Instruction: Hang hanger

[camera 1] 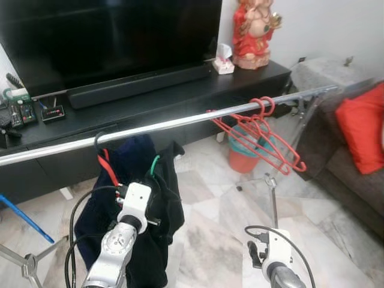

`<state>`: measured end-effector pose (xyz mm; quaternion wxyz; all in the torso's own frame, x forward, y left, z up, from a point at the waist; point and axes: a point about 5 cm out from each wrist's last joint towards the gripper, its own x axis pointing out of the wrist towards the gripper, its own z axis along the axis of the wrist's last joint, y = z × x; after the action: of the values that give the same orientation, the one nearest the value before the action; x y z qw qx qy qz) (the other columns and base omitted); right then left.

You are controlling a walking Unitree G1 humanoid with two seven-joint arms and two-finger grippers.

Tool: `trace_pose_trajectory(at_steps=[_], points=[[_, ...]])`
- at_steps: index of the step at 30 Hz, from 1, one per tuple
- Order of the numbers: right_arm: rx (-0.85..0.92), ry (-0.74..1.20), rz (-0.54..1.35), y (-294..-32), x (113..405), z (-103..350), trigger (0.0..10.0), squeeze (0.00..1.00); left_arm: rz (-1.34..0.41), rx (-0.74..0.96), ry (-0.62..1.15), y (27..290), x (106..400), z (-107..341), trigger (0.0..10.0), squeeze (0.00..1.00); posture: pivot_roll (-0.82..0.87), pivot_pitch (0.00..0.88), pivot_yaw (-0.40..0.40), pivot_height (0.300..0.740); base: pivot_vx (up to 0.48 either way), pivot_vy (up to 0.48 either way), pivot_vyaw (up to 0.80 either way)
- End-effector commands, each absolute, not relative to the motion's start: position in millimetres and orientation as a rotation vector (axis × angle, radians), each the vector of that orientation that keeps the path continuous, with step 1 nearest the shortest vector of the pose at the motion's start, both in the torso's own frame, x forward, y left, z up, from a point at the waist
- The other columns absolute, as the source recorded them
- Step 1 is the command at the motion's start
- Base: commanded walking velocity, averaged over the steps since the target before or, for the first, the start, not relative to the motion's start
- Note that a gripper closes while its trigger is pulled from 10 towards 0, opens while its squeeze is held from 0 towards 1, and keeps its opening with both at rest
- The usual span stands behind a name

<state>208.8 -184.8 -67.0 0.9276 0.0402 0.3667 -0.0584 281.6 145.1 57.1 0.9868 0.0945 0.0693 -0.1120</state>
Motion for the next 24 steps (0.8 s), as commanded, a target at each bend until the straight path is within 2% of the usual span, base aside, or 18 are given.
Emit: trace_pose_trajectory(at_steps=[1,7,24], points=[[0.074,0.739,-0.120,-187.1,213.7,-63.9,10.0,0.00,-0.231,0.196,0.131,142.8,280.4,58.2,10.0,0.00,-0.01,0.000,-0.004,0.740,-0.274,0.000,0.00],[0.071,0.737,-0.121,-187.3,214.0,-63.7,10.0,0.00,-0.232,0.195,0.131,142.5,280.8,58.3,10.0,0.00,-0.01,0.000,-0.004,0.740,-0.268,0.000,0.07],[0.071,0.737,-0.120,-187.0,214.0,-63.7,10.0,0.00,-0.233,0.196,0.131,142.6,281.3,58.4,10.0,0.00,-0.01,0.000,-0.004,0.740,-0.269,0.000,0.59]])
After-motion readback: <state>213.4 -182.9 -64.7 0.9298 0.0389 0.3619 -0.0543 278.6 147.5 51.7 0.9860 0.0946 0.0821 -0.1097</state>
